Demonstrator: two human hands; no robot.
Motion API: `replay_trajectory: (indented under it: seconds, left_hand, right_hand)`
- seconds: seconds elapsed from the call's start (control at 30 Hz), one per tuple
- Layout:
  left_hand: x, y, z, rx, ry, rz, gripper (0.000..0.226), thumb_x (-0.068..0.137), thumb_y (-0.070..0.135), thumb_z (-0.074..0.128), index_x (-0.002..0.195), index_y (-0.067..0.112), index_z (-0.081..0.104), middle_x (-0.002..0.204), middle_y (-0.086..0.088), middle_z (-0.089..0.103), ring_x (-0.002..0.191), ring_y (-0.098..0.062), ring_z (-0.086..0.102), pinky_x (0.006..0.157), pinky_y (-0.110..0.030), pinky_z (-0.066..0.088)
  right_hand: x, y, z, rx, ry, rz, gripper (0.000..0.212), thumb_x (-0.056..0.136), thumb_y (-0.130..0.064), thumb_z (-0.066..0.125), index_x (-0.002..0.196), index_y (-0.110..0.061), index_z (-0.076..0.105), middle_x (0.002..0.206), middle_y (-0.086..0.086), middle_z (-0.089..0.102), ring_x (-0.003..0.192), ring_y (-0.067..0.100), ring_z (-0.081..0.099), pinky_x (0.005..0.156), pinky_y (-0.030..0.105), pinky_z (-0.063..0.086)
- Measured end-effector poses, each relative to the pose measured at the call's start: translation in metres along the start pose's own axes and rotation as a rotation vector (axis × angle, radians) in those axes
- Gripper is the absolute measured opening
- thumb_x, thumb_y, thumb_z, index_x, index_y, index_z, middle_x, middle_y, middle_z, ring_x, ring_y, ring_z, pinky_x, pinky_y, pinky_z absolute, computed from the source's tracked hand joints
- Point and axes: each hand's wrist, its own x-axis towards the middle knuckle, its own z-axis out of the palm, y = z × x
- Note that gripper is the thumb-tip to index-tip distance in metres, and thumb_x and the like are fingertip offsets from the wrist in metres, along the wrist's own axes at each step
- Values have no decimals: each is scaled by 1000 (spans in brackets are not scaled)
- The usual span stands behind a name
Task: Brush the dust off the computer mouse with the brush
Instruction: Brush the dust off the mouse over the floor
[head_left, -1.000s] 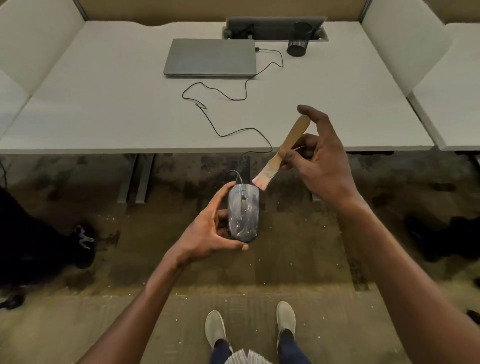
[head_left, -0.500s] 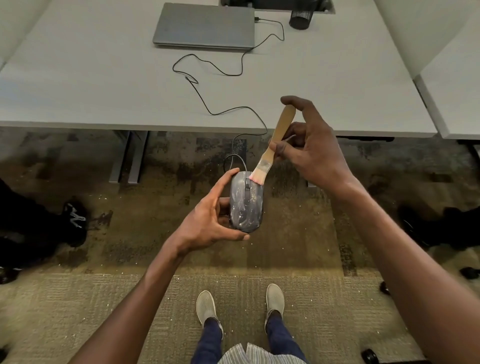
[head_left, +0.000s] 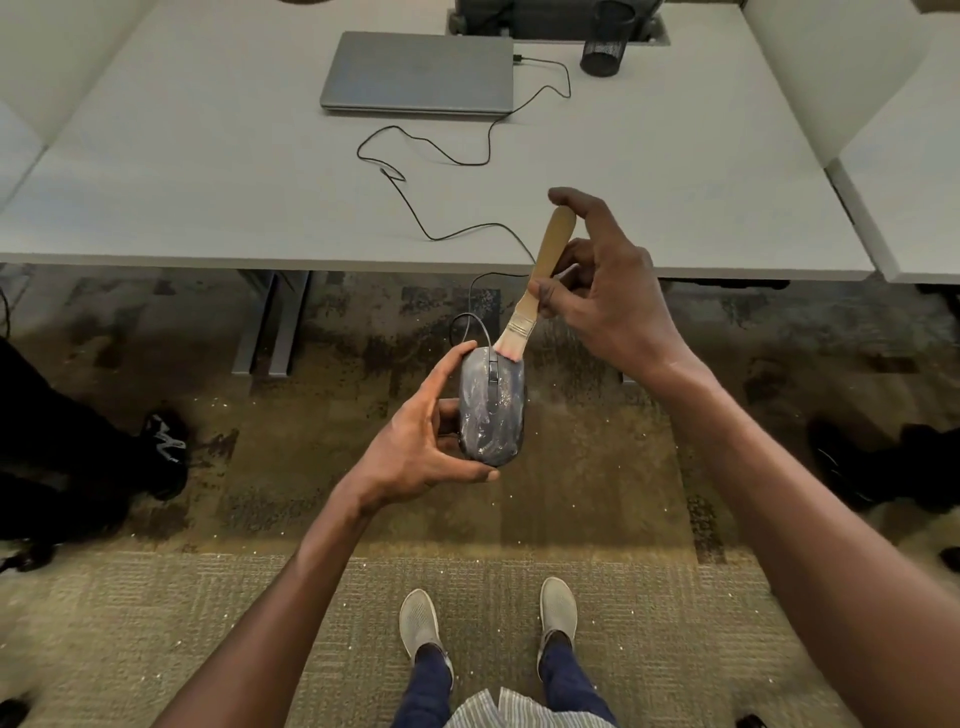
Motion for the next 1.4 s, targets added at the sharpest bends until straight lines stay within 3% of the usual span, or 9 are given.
replay_trajectory:
  seconds: [0.2, 0.43, 0.63, 0.7, 0.8, 0.97, 1.07, 1.2, 1.4]
  left_hand:
    - [-2, 0, -4, -30, 28, 1, 131, 63, -15, 86, 155, 44, 16, 122, -7, 70, 113, -23, 71, 94, -47, 59]
    - [3, 2, -5, -75, 48, 11, 129, 63, -17, 84, 157, 39, 15, 125, 1, 67, 118, -17, 68, 94, -39, 58]
    - [5, 3, -6, -90, 61, 19, 129, 62, -18, 85, 157, 36, 16, 127, 3, 63, 118, -16, 67, 93, -37, 59]
    - [7, 3, -6, -87, 71, 16, 129, 61, -19, 84, 157, 35, 17, 123, 11, 64, 117, -12, 67, 93, -36, 59]
    - [9, 3, -7, -85, 66, 15, 129, 62, -19, 84, 157, 35, 16, 124, 10, 64, 118, -13, 67, 94, -38, 58]
    - [13, 5, -8, -74, 60, 13, 129, 62, -16, 86, 157, 38, 16, 130, -3, 64, 120, -19, 67, 96, -39, 58]
    - [15, 7, -9, -58, 65, 7, 129, 62, -15, 86, 157, 38, 16, 130, -3, 64, 119, -17, 67, 95, -37, 58]
    - [20, 9, -10, -44, 53, -1, 128, 63, -14, 86, 158, 36, 14, 127, 4, 64, 117, -15, 68, 95, -38, 58]
    - [25, 14, -10, -30, 55, 1, 128, 64, -11, 87, 157, 37, 14, 130, -4, 65, 115, -18, 69, 95, -40, 59]
  right_hand:
    - [-1, -1, -2, 3, 75, 8, 75, 89, -5, 75, 151, -16, 33, 93, 7, 72, 75, 10, 74, 75, 27, 63]
    - [-6, -2, 2, 27, -3, 23, 74, 89, -7, 75, 150, -17, 34, 92, 5, 72, 76, 12, 73, 76, 29, 64]
    - [-5, 8, 2, -4, 130, 29, 67, 90, -7, 73, 145, -16, 36, 92, 6, 72, 74, 6, 71, 71, 15, 58]
    - [-5, 8, 1, 61, 152, 25, 65, 90, -5, 73, 143, -14, 36, 89, 4, 71, 74, 10, 73, 73, 23, 62]
    - [-3, 7, 0, 151, 101, 52, 64, 90, -6, 74, 141, -14, 35, 87, 1, 70, 74, 14, 75, 73, 35, 64]
    - [-2, 12, 1, 12, 113, 49, 66, 90, -5, 73, 144, -14, 36, 90, 7, 72, 75, 13, 74, 74, 35, 64]
    - [-1, 9, -4, 27, 130, 29, 69, 91, -5, 73, 147, -14, 34, 91, 8, 72, 76, 12, 74, 74, 34, 64]
    - [-2, 2, -8, 96, -4, 0, 74, 90, -7, 74, 150, -15, 32, 93, 7, 73, 77, 16, 75, 77, 38, 64]
    - [-3, -1, -3, 92, -147, -19, 75, 89, -9, 75, 151, -21, 33, 92, 4, 71, 80, 19, 74, 78, 41, 64]
